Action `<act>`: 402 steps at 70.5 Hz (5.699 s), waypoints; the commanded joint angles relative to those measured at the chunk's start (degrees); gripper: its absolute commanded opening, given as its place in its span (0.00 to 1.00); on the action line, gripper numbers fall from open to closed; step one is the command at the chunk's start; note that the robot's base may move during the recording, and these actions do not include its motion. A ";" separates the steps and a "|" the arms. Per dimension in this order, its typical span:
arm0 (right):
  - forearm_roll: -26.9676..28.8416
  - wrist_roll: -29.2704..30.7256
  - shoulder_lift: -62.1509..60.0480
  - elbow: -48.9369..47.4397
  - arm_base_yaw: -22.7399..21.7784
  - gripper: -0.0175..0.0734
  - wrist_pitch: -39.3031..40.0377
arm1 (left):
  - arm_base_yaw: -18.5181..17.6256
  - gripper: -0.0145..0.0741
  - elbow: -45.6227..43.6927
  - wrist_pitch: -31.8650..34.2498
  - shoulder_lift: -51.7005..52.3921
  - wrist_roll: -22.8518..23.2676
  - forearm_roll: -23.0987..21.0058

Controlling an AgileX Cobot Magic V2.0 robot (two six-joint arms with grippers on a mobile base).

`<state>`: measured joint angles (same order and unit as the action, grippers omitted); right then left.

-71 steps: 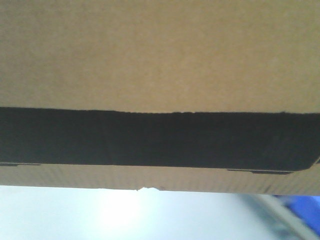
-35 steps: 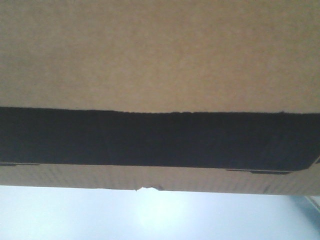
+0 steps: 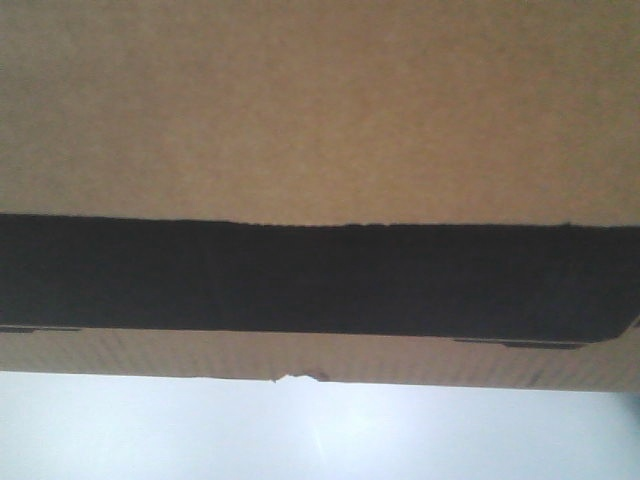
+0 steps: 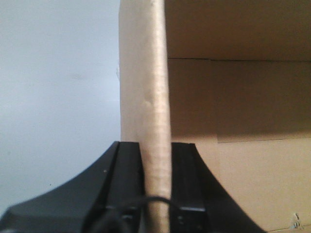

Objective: Grab box from left shelf to table start

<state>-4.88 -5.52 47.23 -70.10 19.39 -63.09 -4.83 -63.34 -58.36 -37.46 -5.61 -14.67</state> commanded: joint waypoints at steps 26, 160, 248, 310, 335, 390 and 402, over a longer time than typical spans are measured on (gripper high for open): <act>4.88 2.84 -0.13 -1.68 0.49 0.27 9.99 | -1.08 0.05 -2.57 5.91 0.24 -0.02 -15.26; 4.88 2.84 -0.13 -1.68 0.49 0.27 9.99 | -1.08 0.05 -2.57 5.91 0.24 -0.02 -15.26; 4.88 2.84 -0.13 -1.68 0.49 0.27 9.98 | -1.08 0.05 -2.57 5.91 0.24 -0.02 -15.26; 4.88 2.84 -0.13 -1.68 0.49 0.27 9.92 | -1.08 0.05 -2.57 5.91 0.24 -0.02 -15.26; 4.88 2.84 -0.13 -1.68 0.49 0.27 9.92 | -1.08 0.05 -2.57 5.91 0.24 -0.02 -15.26; 4.88 2.84 -0.13 -1.68 0.49 0.27 9.90 | -1.08 0.05 -2.57 5.91 0.24 -0.02 -15.26; 4.88 2.84 -0.13 -1.68 0.49 0.27 9.90 | -1.08 0.05 -2.57 5.91 0.24 -0.02 -15.26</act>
<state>-4.88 -5.48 47.23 -70.10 19.39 -63.06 -4.83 -63.34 -58.36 -37.46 -5.61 -14.75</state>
